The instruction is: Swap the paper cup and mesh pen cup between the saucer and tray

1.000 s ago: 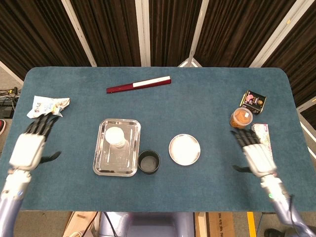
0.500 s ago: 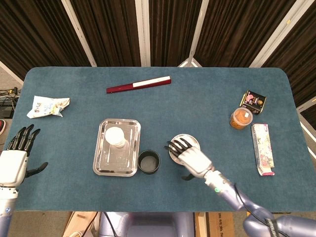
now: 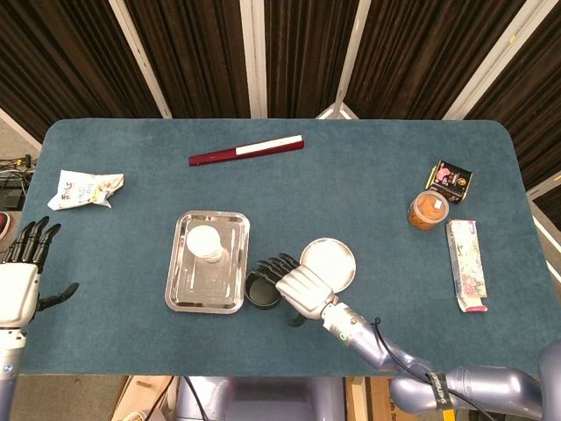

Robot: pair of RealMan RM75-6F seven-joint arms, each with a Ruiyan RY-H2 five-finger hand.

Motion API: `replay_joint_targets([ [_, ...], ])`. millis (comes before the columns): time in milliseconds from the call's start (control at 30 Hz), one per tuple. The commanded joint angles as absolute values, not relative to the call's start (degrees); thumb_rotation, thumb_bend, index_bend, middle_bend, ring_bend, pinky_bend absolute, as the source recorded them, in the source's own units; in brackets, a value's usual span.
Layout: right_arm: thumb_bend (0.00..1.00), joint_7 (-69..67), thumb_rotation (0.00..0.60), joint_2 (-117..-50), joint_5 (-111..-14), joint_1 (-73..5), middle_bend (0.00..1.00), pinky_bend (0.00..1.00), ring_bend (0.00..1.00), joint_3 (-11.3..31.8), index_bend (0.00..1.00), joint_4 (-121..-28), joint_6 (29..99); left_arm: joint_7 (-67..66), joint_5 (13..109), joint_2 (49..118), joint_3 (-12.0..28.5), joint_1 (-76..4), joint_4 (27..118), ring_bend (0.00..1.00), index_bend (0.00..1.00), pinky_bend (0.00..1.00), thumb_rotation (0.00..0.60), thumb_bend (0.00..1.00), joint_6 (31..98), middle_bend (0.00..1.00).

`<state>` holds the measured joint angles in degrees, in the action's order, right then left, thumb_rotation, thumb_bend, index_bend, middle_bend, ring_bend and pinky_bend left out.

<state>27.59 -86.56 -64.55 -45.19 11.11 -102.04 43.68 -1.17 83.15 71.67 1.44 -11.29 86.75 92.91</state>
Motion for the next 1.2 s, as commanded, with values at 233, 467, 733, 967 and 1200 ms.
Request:
replay_joint_targets([
  [233, 0.00, 28.4, 0.600, -89.5, -59.1, -49.4, 0.00, 0.00, 0.00, 11.8, 0.00, -99.1, 43.5, -0.5, 82.8, 71.4, 2.8, -10.6, 86.7, 0.00, 0.10, 0.15, 0.600, 0.08, 92.1, 0.00],
  [467, 0.00, 29.8, 0.600, -90.6, -57.7, -51.6, 0.12, 0.01, 0.16, 11.5, 0.08, -97.8, 44.5, -0.2, 82.5, 71.4, 3.7, -10.2, 86.7, 0.00, 0.10, 0.16, 0.600, 0.09, 91.6, 0.00],
  [733, 0.00, 30.7, 0.600, -91.6, -59.5, -51.9, 0.39, 0.17, 0.43, 10.7, 0.32, -97.6, 48.4, 0.2, 83.2, 71.6, 4.0, -9.9, 86.9, 0.00, 0.10, 0.16, 0.600, 0.09, 91.2, 0.00],
  [967, 0.00, 29.3, 0.600, -91.7, -62.3, -51.1, 0.45, 0.20, 0.48, 10.1, 0.42, -97.7, 51.6, 0.4, 83.2, 71.5, 4.6, -9.6, 86.9, 0.00, 0.11, 0.16, 0.600, 0.09, 90.9, 0.00],
  [1200, 0.00, 27.4, 0.600, -84.1, -61.1, -49.1, 0.45, 0.20, 0.48, 11.5, 0.42, -101.7, 53.8, 0.0, 83.0, 71.6, 5.2, -9.3, 86.9, 0.00, 0.11, 0.16, 0.600, 0.09, 90.7, 0.00],
])
